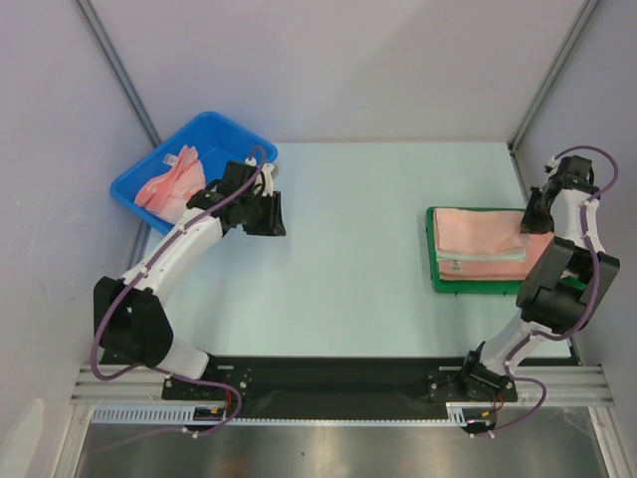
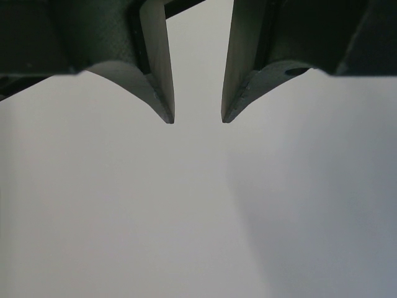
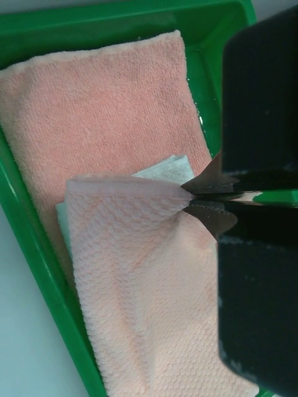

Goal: Fold and stack the towels
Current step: Neatly place the folded towel into the bin, then grab crumpled towel

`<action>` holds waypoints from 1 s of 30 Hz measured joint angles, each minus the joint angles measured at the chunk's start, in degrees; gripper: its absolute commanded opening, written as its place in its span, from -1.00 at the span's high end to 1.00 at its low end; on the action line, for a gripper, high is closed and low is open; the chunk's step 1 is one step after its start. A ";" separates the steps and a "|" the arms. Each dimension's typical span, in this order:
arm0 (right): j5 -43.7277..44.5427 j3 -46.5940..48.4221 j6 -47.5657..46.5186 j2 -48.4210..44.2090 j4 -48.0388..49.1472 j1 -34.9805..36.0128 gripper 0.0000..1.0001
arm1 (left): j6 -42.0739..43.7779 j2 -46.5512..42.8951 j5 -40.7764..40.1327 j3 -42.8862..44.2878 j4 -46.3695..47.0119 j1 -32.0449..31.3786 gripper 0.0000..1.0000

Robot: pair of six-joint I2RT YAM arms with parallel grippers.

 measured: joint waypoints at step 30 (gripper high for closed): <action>-13.99 -8.94 17.42 2.51 14.53 12.68 -0.54 | -5.57 2.23 -5.77 8.59 9.16 21.09 0.02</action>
